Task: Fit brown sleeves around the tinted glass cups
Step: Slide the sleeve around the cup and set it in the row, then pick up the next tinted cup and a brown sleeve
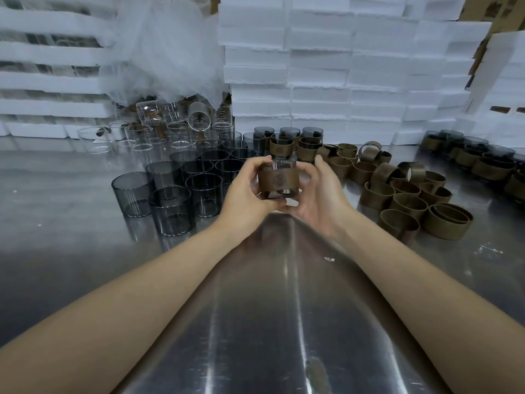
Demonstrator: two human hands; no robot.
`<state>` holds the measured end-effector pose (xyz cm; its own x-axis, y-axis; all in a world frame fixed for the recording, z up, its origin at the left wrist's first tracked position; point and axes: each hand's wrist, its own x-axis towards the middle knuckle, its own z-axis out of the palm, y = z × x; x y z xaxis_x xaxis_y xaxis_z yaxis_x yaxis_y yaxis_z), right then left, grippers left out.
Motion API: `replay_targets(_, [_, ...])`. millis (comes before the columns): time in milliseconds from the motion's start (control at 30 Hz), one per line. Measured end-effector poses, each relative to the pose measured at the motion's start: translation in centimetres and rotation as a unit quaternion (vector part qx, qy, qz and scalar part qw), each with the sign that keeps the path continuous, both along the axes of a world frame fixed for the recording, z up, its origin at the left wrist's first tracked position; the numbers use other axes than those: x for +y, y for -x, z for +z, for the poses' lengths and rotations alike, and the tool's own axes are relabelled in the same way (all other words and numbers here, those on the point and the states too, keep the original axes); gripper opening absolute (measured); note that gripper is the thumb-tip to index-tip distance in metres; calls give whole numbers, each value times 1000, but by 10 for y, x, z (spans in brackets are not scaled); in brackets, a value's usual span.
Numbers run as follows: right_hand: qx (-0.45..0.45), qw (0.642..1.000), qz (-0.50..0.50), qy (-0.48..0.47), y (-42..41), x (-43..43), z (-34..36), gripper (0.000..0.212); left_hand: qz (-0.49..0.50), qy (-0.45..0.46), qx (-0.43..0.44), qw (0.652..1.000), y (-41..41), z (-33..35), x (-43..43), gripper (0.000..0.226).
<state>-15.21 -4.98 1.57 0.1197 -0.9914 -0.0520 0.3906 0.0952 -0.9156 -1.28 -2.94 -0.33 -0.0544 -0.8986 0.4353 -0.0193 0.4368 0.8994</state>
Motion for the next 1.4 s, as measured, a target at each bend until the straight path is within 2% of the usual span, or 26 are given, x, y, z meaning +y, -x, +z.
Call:
replay_targets(167, [177,971,16,158,4,-1,-5,27,-31,-7,-18,999,0,-2,0,72])
replay_targets(300, [244,953,-42,174,6,-1,-9,14,-46,-49,-30,997,1,-4,-4,81])
replay_targets(400, [326,915,-128,202,11,-6,-11,17,-38,-73,-51,995,1,-4,-4,79])
replay_targets(467, [376,890,-138,220,17,-9,-11,20,-30,-81,-71,994,1,-3,-3,73])
replay_targets(567, [444,855,-132,235,25,-11,-11,50,-3,-78,-74,994,1,-1,-1,62])
replay_targets(600, [446,848,-160,238,26,-12,-10,53,10,-77,-70,995,1,0,0,59])
replay_targets(700, [419,835,-252,252,23,-11,-7,41,36,-77,-59,995,2,1,1,51])
replay_targets(767, [406,849,-224,255,19,-8,-9,38,44,-75,-64,994,2,1,0,47])
replay_targets(833, [427,855,-139,258,15,-6,-15,39,47,-68,-72,994,2,0,-2,44])
replay_targets(967, [549,794,5,261,9,-12,-22,41,55,-55,-94,993,1,-3,-4,41])
replay_targets(1067, [605,764,46,220,11,-17,-21,59,52,-52,-101,992,-1,-4,-6,40])
replay_targets(1200, [638,728,44,246,11,-17,-24,43,79,-25,-155,984,1,-3,-2,42])
replay_targets(1233, [636,728,41,252,11,-16,-24,39,100,1,-208,973,0,-3,-2,40])
replay_targets(1267, [633,730,40,254,11,-15,-24,37,131,40,-291,947,-1,-3,-1,37])
replay_targets(1333, [632,730,42,258,11,-15,-25,37,206,116,-469,851,-5,-3,-2,35])
replay_targets(1400, [639,721,43,265,11,-14,-25,36,261,124,-572,767,-7,-2,-2,41])
